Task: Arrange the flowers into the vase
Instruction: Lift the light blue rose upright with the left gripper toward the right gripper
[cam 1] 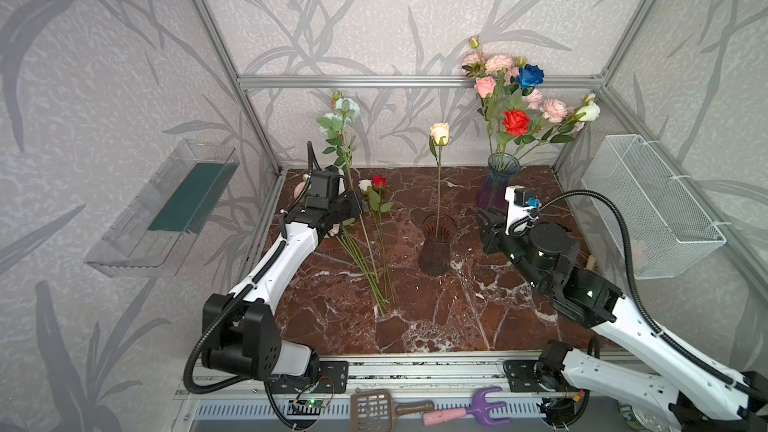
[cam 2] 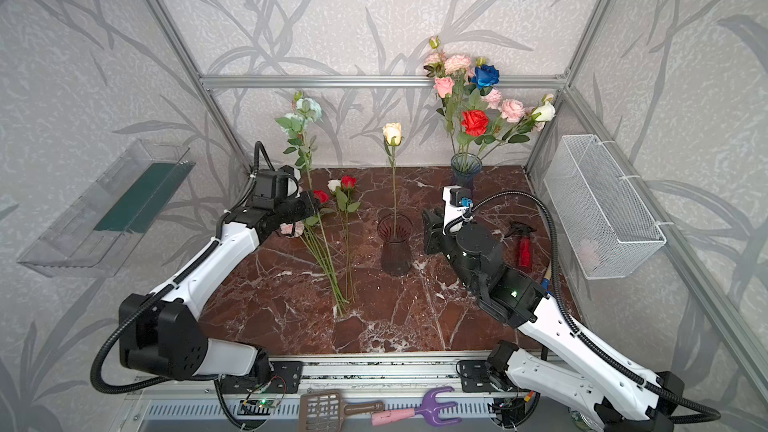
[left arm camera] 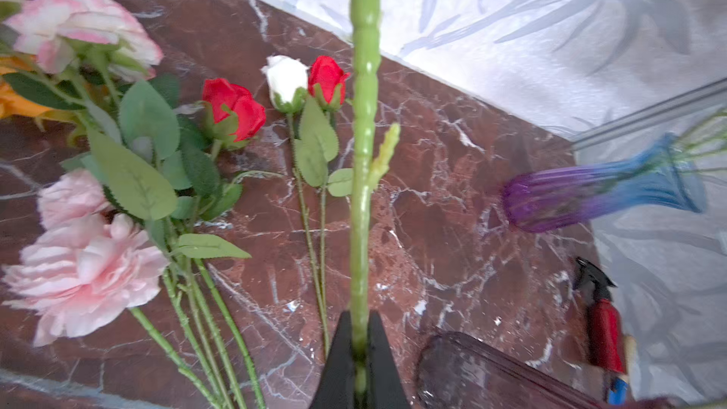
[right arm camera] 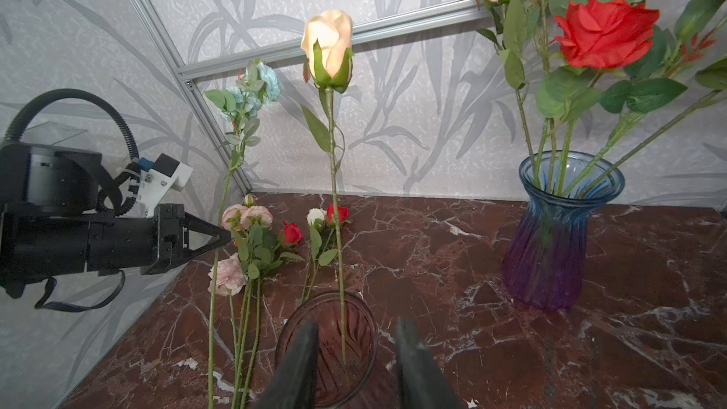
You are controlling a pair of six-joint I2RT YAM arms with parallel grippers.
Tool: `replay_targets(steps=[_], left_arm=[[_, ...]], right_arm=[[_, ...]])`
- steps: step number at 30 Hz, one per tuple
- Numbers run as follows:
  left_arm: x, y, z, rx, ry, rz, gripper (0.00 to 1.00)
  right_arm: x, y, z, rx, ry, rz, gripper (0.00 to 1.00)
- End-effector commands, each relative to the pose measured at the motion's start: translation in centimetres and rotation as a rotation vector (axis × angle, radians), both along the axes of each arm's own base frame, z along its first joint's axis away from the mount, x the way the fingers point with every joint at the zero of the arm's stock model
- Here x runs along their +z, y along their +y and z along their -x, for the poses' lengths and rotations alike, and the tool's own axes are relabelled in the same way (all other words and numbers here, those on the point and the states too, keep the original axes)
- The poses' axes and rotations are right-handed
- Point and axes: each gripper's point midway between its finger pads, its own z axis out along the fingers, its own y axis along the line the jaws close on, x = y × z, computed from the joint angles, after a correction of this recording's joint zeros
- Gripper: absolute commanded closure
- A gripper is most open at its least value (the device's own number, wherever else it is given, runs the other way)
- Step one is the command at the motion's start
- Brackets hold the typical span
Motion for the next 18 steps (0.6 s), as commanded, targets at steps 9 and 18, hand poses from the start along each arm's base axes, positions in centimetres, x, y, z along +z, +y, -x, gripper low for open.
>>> replay_targets(steps=[9,18], left_arm=[[14.0,-5.9,7.1,-0.317,-0.626,0.083,1.0],[15.5,-12.0,14.4,-0.593,-0.737,0.003,1.0]], right_arm=[[4.4,4.0,0.4,0.181,-0.039,-0.013,0.56],[9.6,9.8,1.8,0.437,-0.076,-0.086,0.45]])
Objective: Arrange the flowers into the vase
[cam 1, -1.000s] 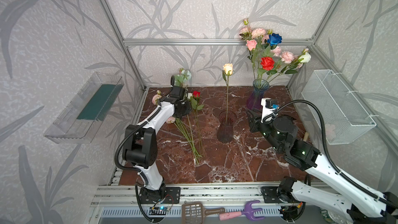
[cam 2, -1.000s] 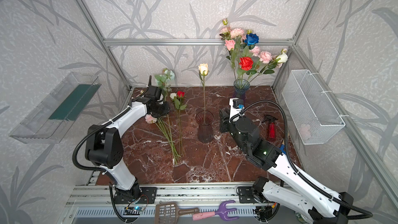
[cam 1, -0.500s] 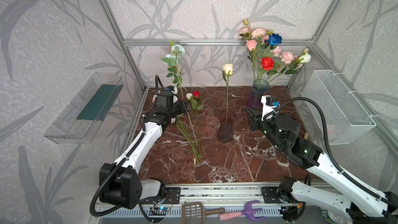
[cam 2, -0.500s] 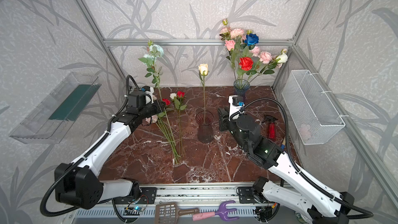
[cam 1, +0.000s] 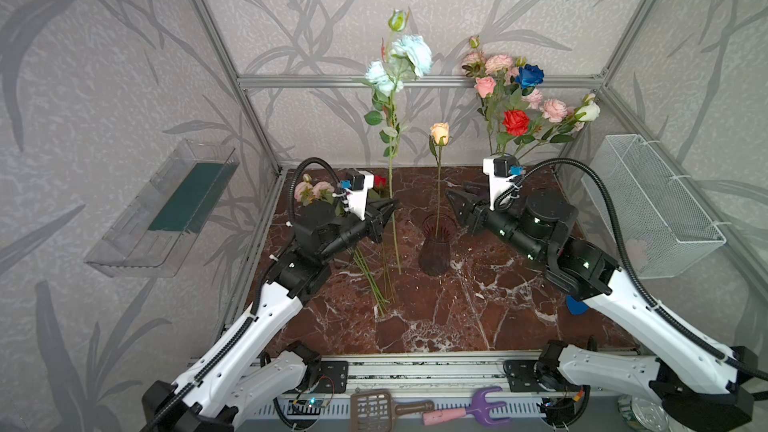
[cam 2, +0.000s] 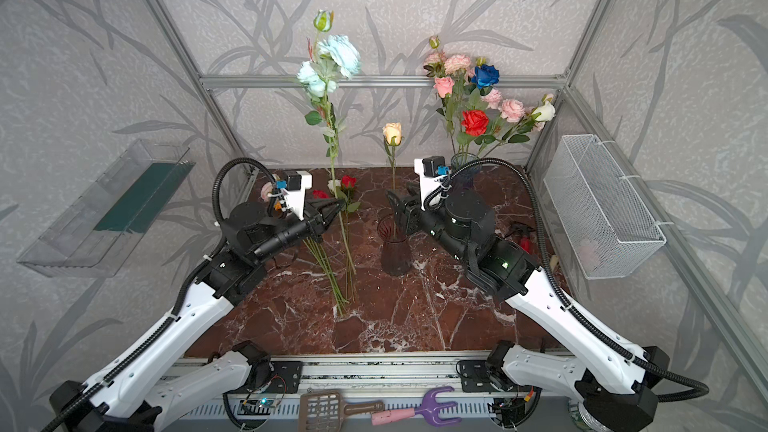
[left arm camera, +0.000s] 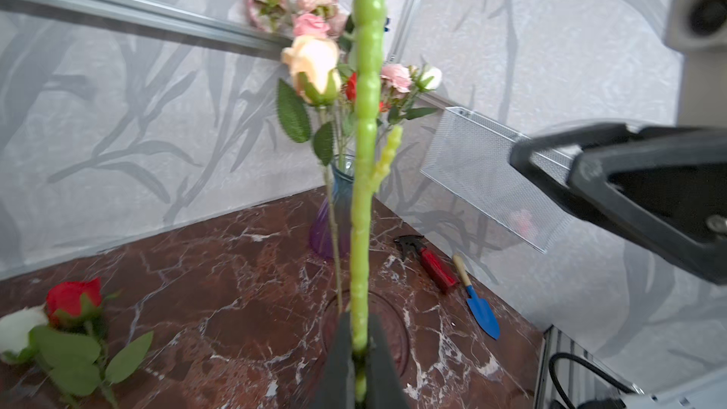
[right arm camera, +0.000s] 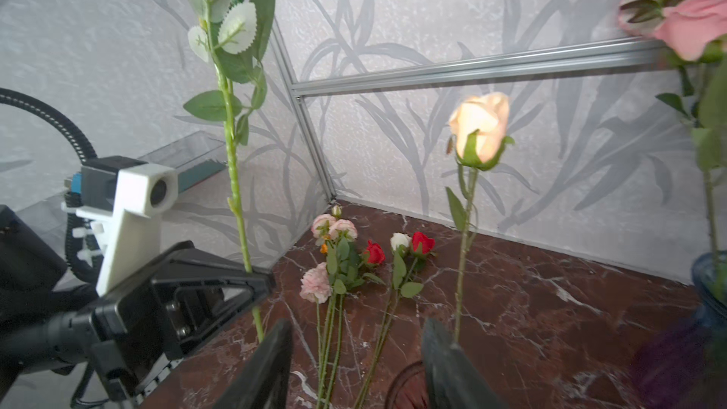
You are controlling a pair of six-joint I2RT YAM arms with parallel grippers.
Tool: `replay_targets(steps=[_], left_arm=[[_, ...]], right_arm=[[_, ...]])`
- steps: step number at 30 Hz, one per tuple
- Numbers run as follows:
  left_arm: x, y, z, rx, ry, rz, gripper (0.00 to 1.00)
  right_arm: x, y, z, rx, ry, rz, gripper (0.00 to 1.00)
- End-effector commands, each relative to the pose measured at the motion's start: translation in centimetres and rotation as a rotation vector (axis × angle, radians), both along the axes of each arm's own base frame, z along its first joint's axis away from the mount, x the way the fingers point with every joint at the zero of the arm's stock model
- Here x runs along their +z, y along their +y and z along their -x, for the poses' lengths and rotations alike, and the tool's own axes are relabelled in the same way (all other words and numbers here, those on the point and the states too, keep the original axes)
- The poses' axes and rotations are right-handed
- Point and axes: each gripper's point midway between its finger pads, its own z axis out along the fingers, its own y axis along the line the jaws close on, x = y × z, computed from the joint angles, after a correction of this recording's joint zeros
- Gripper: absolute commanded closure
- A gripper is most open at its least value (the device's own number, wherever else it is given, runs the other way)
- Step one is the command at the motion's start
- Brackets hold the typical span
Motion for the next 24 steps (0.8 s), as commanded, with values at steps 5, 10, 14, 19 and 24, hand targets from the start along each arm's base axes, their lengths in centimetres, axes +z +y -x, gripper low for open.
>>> replay_targets(steps=[5,10,14,19,24], left_arm=[[-0.5,-3.4,2.9,-0.142,-0.044,-0.082,1.0],[-0.3,-3.8,3.6,-0.157,-0.053,-0.082,1.0],[-0.3,-3.9,3.8,-0.157,-0.054,-0.08,1.0],[-0.4,-3.8,3.7,-0.146,-0.05,-0.079,1.0],[-0.5,-3.7,3.3,-0.124,-0.039,-0.059,0.68]], right_arm=[[2.2,4.9,1.1,0.178,-0.021,-0.049,0.45],[1.4,7.4,0.8,0.202,-0.017,-0.014,0.46],[1.0,8.2,0.3,0.192,0.001,-0.009,0.6],[1.3,8.0,0.2,0.17,-0.003,-0.027,0.9],[2.0,7.5,0.3,0.15,-0.029,-0.048,1.0]])
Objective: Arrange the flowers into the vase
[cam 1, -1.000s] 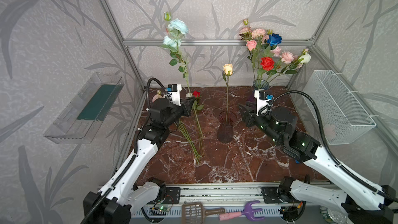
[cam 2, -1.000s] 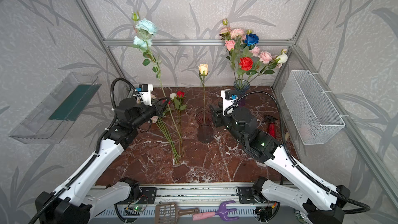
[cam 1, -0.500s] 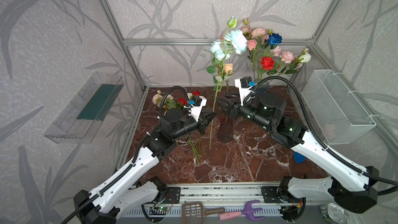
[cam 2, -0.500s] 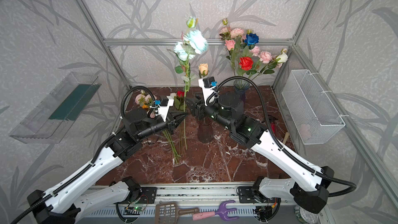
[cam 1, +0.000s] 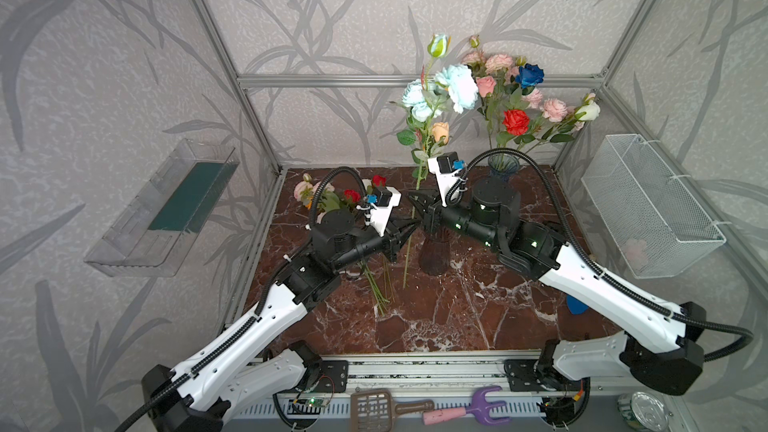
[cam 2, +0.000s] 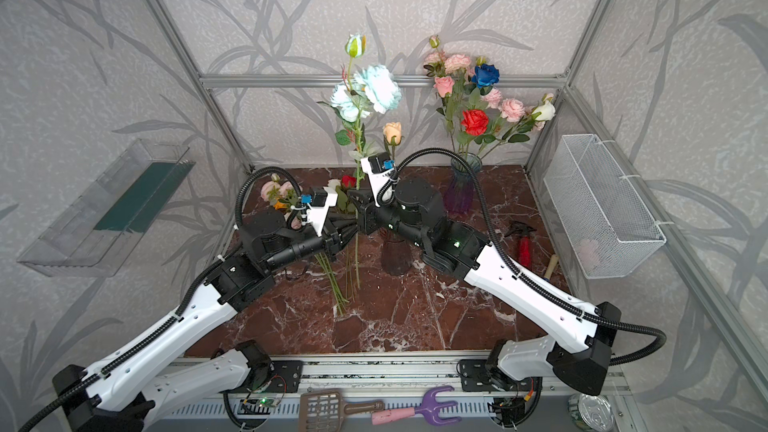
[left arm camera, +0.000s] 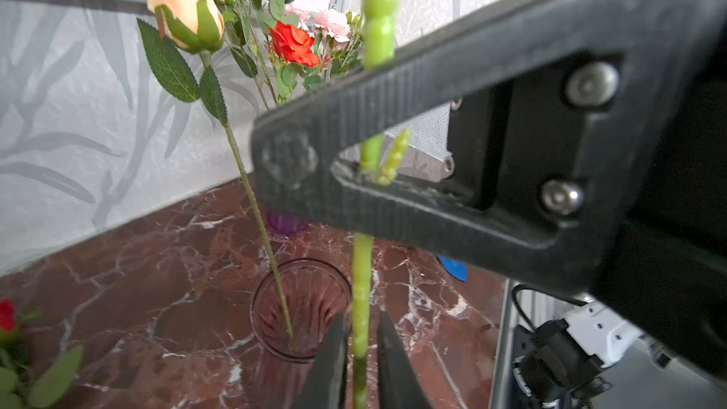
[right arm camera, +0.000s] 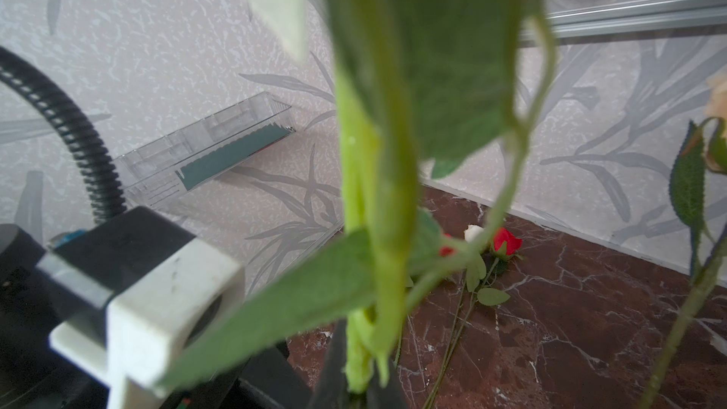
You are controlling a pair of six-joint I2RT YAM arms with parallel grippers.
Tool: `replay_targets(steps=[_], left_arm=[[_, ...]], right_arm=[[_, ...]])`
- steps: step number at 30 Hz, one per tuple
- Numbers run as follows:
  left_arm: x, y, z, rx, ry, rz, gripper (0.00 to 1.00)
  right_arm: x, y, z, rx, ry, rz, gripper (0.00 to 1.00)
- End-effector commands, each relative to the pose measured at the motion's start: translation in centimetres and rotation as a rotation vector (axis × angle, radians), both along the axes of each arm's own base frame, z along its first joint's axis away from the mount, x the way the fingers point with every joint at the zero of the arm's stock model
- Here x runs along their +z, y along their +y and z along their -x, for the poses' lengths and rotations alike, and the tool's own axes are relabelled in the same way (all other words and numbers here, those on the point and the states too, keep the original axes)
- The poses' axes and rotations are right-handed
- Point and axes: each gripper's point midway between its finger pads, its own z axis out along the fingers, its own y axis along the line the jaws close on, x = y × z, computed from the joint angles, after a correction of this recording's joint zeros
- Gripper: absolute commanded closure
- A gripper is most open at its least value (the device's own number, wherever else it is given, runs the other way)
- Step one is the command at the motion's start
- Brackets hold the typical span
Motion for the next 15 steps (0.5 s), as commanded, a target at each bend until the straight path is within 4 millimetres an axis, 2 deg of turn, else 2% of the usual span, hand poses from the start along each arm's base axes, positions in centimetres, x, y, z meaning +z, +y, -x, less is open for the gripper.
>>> replay_targets(steps=[1,5,7,10,15], left_arm=[[1.5,0.4,0.1,0.021,-0.041,0.041,0.62],[2.4,2.3,-0.3,0.124,-0.089,0.121,0.49],[2.9,4.4,-0.9,0.24,-0.131,0.161,0.41],[3.2,7.8,-1.8,0.422,-0.166,0.205,0.38],[2.8,12.2,-3.0,0.668,-0.156,0.24,0.37]], right_arm=[[3.8,-1.2,0.6,-0.027,-0.074,-0.085,1.0],[5.0,-2.4,0.6,-0.063,-0.111,-0.087,1.0],[6.4,-3.6,0.8,-0.096,-0.152,-0.1,1.0],[8.7,-5.9,0.9,-0.174,-0.228,-0.116,1.0],[13.1,-10.7,1.3,-0.339,-0.376,-0.193,1.0]])
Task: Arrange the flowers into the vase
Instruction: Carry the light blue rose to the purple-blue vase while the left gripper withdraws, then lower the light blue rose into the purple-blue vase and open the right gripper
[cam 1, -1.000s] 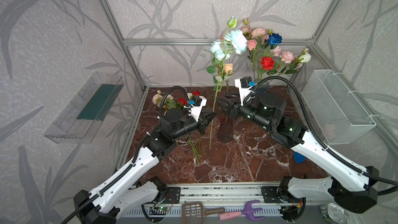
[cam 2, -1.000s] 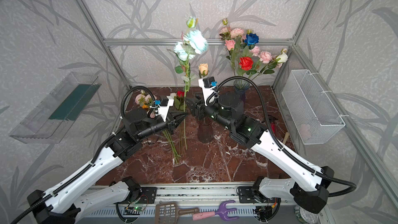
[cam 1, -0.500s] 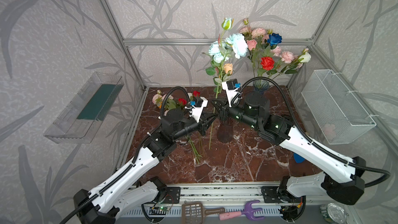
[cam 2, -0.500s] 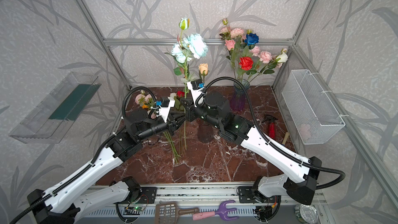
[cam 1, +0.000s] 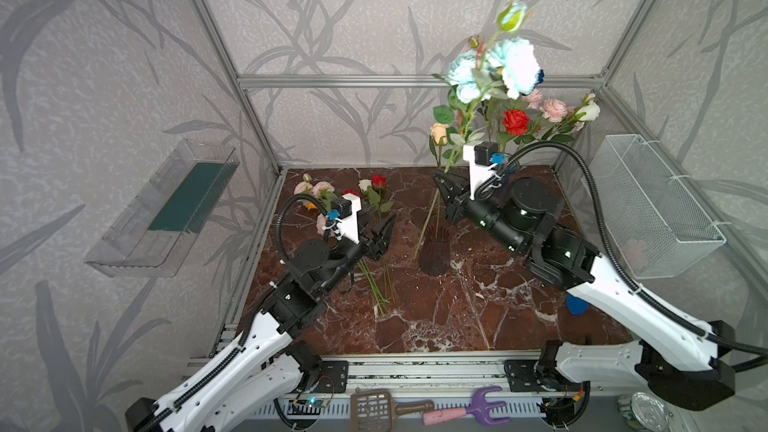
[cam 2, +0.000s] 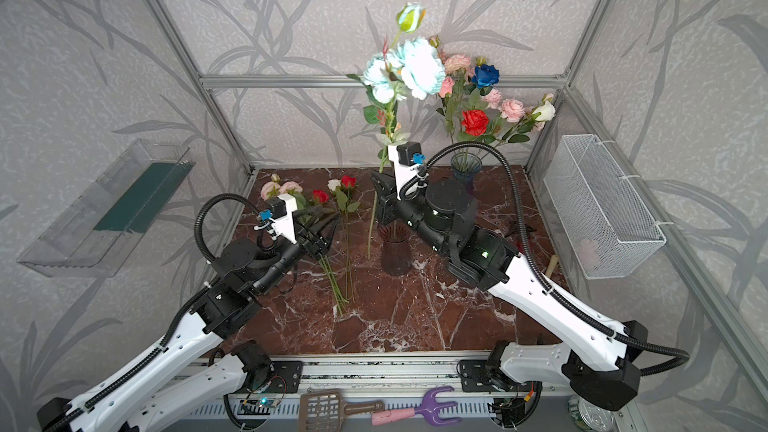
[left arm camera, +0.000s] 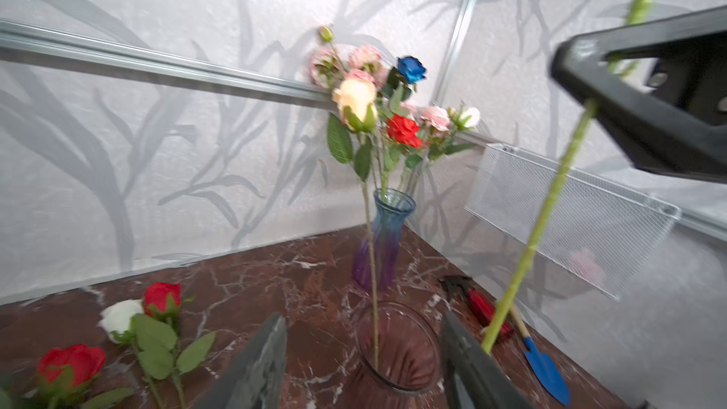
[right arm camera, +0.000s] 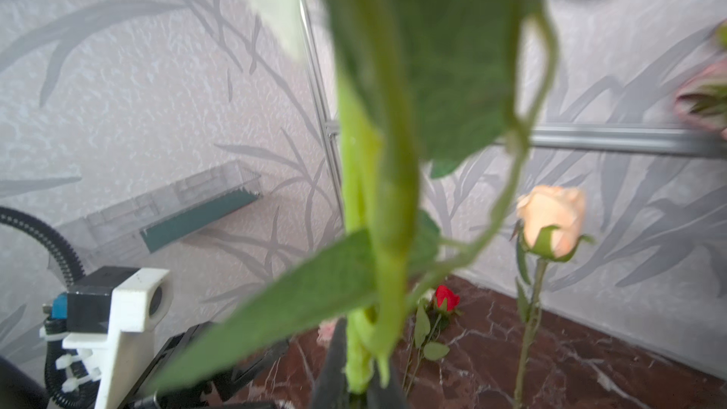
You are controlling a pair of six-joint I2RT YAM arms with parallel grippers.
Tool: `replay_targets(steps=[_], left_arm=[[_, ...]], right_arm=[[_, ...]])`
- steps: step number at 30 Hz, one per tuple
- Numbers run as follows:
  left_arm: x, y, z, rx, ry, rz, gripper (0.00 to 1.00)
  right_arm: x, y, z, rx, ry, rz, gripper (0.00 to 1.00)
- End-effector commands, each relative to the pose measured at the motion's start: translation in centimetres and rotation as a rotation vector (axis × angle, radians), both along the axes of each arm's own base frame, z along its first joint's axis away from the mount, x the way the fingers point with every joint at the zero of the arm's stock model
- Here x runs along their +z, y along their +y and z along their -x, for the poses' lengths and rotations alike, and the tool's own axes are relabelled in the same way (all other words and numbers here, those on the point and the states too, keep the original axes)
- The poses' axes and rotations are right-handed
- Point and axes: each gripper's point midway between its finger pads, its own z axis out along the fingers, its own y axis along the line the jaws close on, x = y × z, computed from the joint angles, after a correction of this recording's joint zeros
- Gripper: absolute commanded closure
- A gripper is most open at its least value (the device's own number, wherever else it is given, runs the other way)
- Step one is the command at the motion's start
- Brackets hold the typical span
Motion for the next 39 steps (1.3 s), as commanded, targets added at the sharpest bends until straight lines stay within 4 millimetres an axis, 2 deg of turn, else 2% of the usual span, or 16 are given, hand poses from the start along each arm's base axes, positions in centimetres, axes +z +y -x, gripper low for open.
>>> replay_targets(steps=[1,3,7,12,16,21,26,31,39], left_arm=[[0.9,4.7,-1.6,0.271,-0.011,0.085,0.36],[0.1,6.5,-2.2,0.381,0.023,0.098,0.34],[-1.0,9.4,-3.0,0.543,0.078,0.129,0.32],[-2.0,11.1,-3.9,0.602,0.122,0.183,0.31],[-2.9,11.5,-4.8,0.594,0.165,0.222,0.3],[-3.8,12.2,-5.8,0.602,0.212,0.256,0.3],[-4.3,12.7,-6.3,0.613,0.233,0.263,0.3],[-4.8,12.6,-6.8,0.602,0.253,0.261,0.3],[-5.4,12.1,-7.5,0.579,0.287,0.254,0.3]], right_arm=[[6.5,-5.0,0.9,-0.156,-0.183,-0.126,1.0],[7.8,-6.6,1.0,-0.209,-0.228,-0.141,1.0],[8.8,-8.7,0.8,-0.267,-0.251,-0.163,1.0],[7.5,-9.8,-0.2,-0.302,-0.213,-0.166,1.0],[5.2,-9.8,-1.3,-0.311,-0.155,-0.161,1.0],[1.2,-9.4,-3.1,-0.334,-0.08,-0.121,1.0],[-4.5,-9.4,-5.9,-0.346,0.074,-0.116,1.0],[-8.8,-8.8,-7.1,-0.351,0.164,-0.106,1.0],[-12.2,-8.3,-7.8,-0.352,0.235,-0.074,0.93]])
